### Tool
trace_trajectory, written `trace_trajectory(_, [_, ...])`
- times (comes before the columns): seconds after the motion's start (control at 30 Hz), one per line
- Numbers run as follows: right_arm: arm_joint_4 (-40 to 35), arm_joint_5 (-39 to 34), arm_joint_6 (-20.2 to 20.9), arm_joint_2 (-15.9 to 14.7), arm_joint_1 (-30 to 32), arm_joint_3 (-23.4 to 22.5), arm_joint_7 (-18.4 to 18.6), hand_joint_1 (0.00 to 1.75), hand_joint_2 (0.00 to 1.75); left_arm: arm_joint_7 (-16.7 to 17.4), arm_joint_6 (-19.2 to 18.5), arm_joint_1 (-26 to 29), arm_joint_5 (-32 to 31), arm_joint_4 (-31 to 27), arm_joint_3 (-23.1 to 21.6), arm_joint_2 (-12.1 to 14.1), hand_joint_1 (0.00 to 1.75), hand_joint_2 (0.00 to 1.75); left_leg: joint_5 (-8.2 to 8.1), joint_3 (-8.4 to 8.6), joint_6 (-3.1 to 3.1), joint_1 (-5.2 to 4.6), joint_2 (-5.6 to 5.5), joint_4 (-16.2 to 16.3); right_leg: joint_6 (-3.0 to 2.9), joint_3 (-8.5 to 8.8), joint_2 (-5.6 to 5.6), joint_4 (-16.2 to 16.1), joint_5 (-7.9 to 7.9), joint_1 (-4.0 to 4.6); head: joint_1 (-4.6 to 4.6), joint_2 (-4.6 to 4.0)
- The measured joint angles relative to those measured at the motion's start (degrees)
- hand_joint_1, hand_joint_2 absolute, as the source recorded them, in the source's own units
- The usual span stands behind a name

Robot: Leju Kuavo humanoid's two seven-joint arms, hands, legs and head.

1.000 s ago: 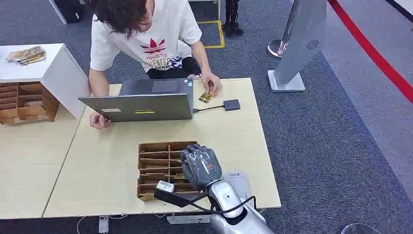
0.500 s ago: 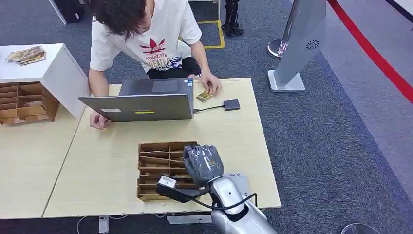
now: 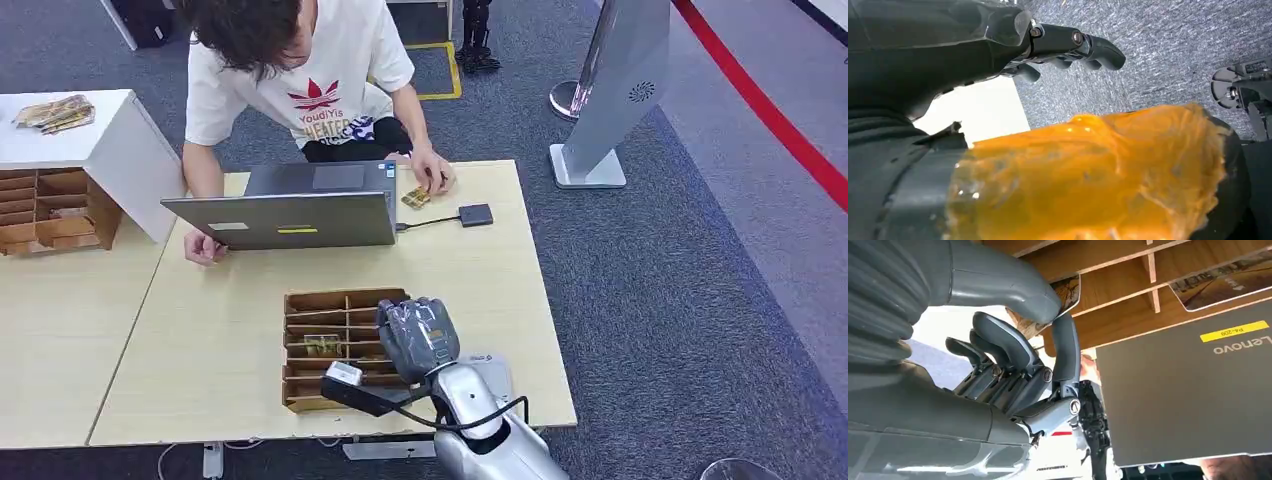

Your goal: Pass the card to the sensor for recognition and then transmit it.

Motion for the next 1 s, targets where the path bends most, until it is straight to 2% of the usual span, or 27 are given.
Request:
trace_trajectory(0.1, [-1.2, -0.7, -0.2, 0.0, 0.2, -1.0, -0.4, 1.75, 1.75, 0.0, 0.0, 0.0, 0.0, 0.0, 0.0, 0.0, 0.0, 0.0, 0.0, 0.0, 0.0, 0.0, 0.0, 0.0, 0.0, 0.0, 0.0, 0.0, 0.0, 0.0, 0.0, 0.0])
trace_trajectory(0.73, [-24.1, -12.9, 1.8, -2.6, 3.4, -5.6, -4.1, 1.75, 1.75, -0.3, 0.4, 0.2, 1.0, 0.0, 1.0, 0.0, 0.0, 0.0, 0.0, -0.01, 0.0, 0.0, 0.0, 0.0, 0.0, -0.03, 0.01, 0.0, 0.0, 0.0, 0.0, 0.0])
trace_trajectory(1.0, [-28.8, -14.9, 1.8, -3.8, 4.3, -6.0, -5.2, 1.75, 1.75, -0.4, 0.4, 0.3, 1.1, 0.0, 1.0, 0.0, 0.0, 0.0, 0.0, -0.01, 0.0, 0.0, 0.0, 0.0, 0.0, -0.03, 0.0, 0.0, 0.0, 0.0, 0.0, 0.0])
